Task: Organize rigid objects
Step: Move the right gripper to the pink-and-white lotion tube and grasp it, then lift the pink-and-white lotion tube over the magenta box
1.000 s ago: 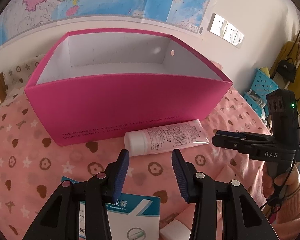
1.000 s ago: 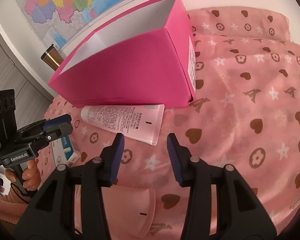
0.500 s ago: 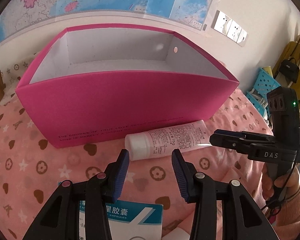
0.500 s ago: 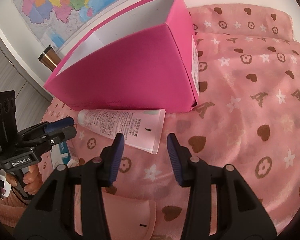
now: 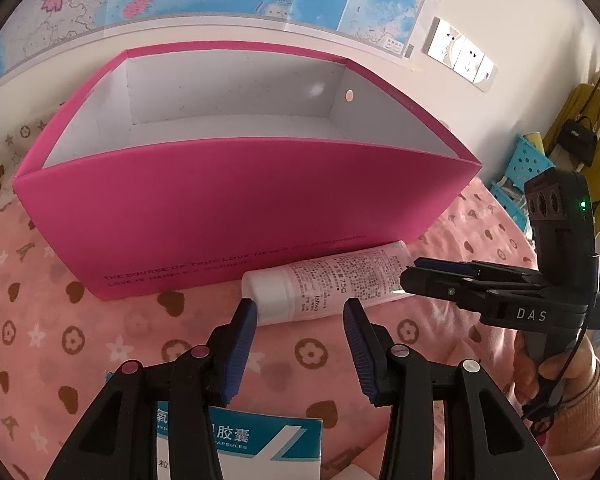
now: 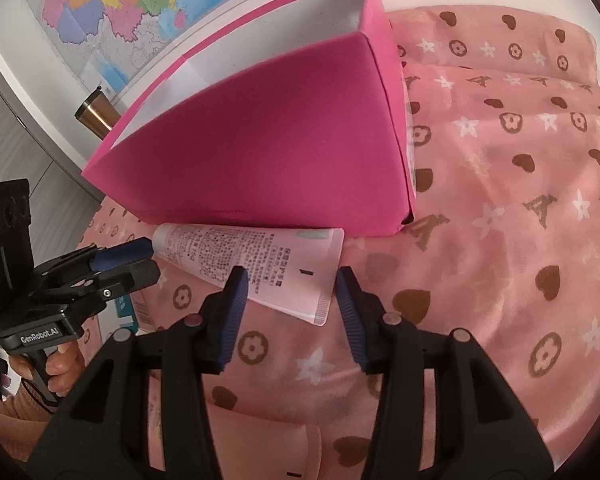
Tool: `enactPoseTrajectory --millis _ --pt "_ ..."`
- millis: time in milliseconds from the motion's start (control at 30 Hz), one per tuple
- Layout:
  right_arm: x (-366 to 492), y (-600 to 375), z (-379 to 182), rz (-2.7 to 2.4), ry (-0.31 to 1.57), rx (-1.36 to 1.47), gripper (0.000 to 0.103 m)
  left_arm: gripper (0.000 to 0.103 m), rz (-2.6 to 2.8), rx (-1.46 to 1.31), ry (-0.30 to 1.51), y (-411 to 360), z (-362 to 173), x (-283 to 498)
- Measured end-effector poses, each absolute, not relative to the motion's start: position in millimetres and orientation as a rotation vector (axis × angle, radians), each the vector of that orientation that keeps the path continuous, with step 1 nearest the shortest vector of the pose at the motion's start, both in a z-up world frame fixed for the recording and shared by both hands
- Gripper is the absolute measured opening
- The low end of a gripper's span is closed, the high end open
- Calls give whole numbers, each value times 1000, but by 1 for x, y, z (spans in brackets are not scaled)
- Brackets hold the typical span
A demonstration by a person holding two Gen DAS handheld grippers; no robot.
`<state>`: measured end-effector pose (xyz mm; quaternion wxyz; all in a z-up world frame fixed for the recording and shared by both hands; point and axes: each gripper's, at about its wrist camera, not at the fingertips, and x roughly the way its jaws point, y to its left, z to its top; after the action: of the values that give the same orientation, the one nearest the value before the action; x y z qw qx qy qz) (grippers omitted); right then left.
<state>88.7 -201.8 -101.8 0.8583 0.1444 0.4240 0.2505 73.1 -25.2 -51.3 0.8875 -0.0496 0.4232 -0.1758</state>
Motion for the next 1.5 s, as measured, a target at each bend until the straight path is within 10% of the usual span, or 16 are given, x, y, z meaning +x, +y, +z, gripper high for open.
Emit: enactPoseTrajectory --millis 1500 --pt "84 -198 -98 537 887 290 49 51 -380 -112 884 -6 -53 74"
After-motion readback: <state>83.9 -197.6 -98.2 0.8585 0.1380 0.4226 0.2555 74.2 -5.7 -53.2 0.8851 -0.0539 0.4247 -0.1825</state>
